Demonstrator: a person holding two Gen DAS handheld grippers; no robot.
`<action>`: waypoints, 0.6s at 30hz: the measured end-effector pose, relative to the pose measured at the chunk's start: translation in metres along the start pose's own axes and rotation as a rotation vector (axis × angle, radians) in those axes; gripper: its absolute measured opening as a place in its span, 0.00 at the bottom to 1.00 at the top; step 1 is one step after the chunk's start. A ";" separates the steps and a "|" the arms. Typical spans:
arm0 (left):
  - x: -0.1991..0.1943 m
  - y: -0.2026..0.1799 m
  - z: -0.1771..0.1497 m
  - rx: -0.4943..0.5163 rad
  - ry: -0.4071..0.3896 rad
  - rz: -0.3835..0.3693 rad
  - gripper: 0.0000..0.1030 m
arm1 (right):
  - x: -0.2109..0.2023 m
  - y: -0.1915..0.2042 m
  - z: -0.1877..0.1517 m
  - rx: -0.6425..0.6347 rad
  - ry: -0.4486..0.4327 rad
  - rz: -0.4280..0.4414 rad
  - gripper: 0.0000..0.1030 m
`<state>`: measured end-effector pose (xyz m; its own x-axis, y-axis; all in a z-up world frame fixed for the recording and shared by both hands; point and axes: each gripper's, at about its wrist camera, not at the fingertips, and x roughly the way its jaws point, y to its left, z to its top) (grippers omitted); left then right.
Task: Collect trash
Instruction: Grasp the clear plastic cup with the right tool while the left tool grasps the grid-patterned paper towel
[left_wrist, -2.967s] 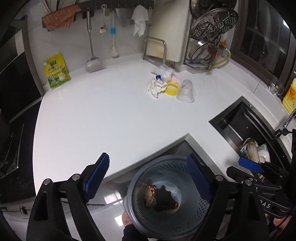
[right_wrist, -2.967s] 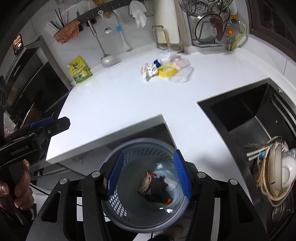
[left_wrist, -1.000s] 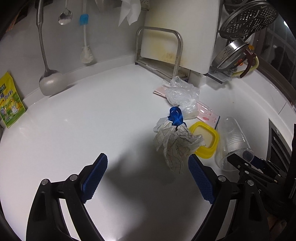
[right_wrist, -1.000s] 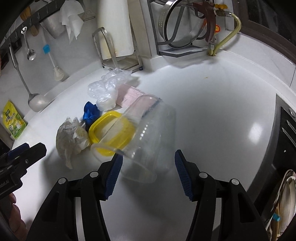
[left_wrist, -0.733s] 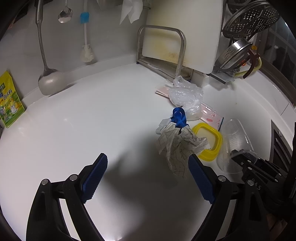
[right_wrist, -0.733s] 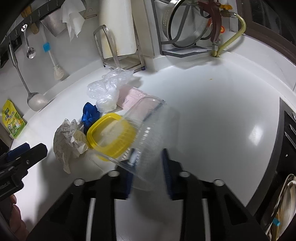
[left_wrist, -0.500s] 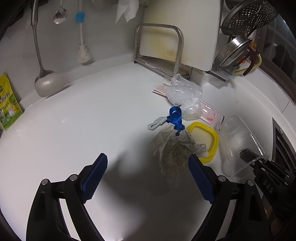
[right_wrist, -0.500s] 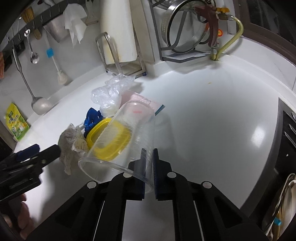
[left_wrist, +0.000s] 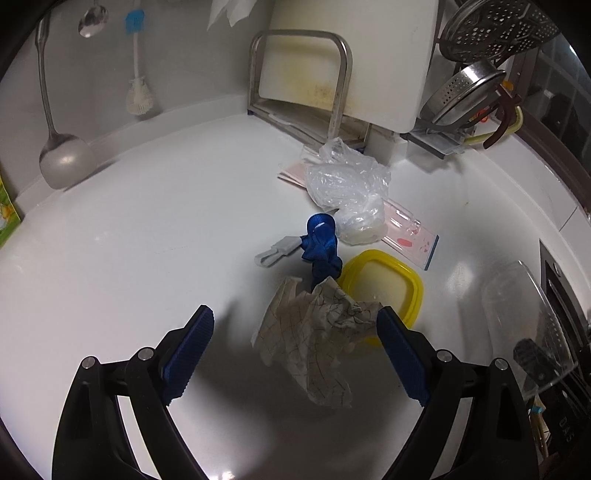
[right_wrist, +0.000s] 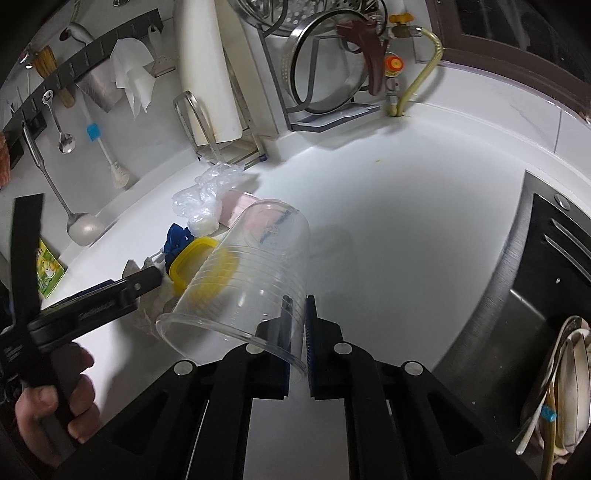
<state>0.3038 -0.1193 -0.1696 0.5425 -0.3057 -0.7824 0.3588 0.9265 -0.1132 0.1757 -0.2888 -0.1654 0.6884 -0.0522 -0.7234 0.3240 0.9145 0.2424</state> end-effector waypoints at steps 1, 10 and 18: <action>0.003 0.001 0.000 -0.006 0.007 -0.003 0.85 | -0.001 -0.001 -0.001 0.002 0.001 0.001 0.07; 0.009 0.001 -0.006 0.015 0.042 -0.022 0.22 | -0.008 -0.004 -0.006 0.006 0.004 0.005 0.07; -0.015 0.007 -0.005 0.019 -0.010 -0.022 0.11 | -0.019 0.000 -0.012 -0.004 0.009 0.015 0.07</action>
<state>0.2939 -0.1074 -0.1614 0.5415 -0.3284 -0.7739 0.3850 0.9152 -0.1189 0.1547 -0.2828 -0.1596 0.6874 -0.0353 -0.7254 0.3113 0.9167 0.2505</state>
